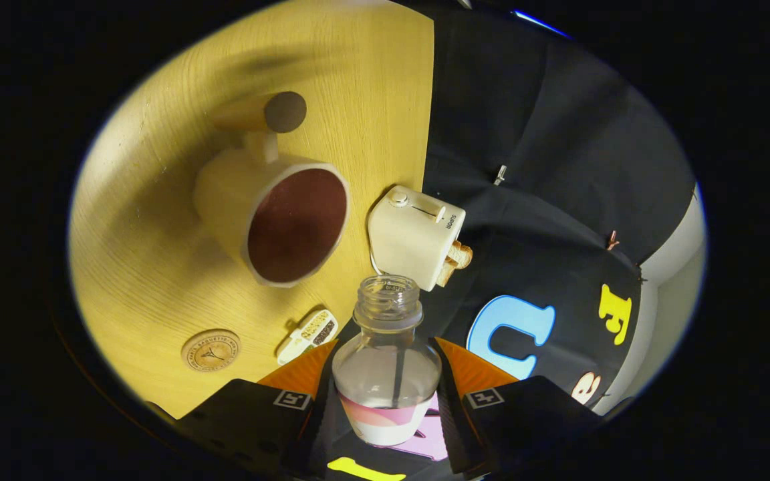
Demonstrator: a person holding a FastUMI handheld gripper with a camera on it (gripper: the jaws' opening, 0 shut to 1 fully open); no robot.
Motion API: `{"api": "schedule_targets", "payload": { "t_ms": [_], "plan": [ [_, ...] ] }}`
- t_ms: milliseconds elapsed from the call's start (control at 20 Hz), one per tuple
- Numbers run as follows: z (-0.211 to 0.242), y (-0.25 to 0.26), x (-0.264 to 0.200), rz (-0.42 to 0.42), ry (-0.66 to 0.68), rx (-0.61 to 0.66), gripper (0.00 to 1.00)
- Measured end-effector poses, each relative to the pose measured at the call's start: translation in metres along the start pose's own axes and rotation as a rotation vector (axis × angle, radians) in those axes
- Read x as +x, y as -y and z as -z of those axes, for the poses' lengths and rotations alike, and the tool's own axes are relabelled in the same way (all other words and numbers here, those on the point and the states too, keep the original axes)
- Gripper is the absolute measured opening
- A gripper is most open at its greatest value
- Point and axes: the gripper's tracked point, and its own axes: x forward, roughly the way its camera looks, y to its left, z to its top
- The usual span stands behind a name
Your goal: Take the bottle from table, then pour the juice into the cup, finally place the bottle on the coaster
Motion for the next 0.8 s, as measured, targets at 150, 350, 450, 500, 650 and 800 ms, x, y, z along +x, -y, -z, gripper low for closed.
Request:
{"api": "schedule_targets", "payload": {
  "t_ms": [150, 350, 450, 500, 650, 800],
  "plan": [
    [0.007, -0.006, -0.003, -0.012, -0.014, 0.132, 0.69],
    [0.02, -0.005, -0.01, -0.038, -0.057, 0.403, 0.69],
    [0.026, -0.001, -0.015, -0.051, -0.065, 0.54, 0.69],
    [0.03, 0.002, -0.017, -0.057, -0.067, 0.6, 0.69],
    [0.042, 0.015, -0.028, -0.056, -0.065, 0.785, 0.69],
    [0.056, 0.019, -0.037, -0.074, -0.054, 1.033, 0.69]
  ]
}}
